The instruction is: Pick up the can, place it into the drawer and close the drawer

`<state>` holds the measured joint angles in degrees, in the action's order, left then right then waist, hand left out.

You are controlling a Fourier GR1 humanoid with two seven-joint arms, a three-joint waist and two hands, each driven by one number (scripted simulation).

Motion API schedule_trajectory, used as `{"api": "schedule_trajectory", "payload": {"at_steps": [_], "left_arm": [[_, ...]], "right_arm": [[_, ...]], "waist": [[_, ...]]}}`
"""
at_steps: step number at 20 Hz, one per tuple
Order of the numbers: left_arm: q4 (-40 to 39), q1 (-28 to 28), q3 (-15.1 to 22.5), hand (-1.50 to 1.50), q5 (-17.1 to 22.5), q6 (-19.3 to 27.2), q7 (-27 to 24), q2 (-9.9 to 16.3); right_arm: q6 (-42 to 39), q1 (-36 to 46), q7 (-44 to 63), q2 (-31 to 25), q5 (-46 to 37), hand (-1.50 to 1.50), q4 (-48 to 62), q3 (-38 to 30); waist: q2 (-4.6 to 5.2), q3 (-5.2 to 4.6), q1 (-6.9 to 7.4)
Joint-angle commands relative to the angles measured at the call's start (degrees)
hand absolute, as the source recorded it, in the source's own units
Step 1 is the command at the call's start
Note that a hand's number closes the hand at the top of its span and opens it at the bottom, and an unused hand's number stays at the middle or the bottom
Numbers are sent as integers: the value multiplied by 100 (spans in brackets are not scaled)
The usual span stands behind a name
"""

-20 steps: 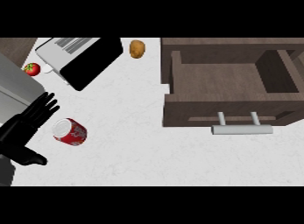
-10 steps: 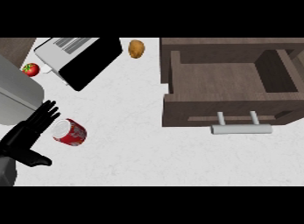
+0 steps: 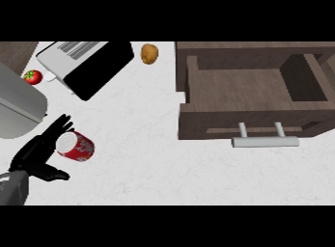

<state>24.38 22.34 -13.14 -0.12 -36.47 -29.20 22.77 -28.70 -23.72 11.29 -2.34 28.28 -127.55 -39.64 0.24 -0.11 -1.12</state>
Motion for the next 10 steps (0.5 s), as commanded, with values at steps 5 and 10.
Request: {"api": "schedule_trajectory", "payload": {"at_steps": [5, 10], "left_arm": [[-814, 298, 60, -150, -187, -446, -813, -1], [-905, 419, 2, -150, -43, -296, -600, -367]], "right_arm": [[-109, 121, 68, -165, 199, -150, 105, -187], [-93, 144, 122, -63, 128, -150, 117, -205]], "waist": [[14, -6, -27], [2, -1, -1]]}}
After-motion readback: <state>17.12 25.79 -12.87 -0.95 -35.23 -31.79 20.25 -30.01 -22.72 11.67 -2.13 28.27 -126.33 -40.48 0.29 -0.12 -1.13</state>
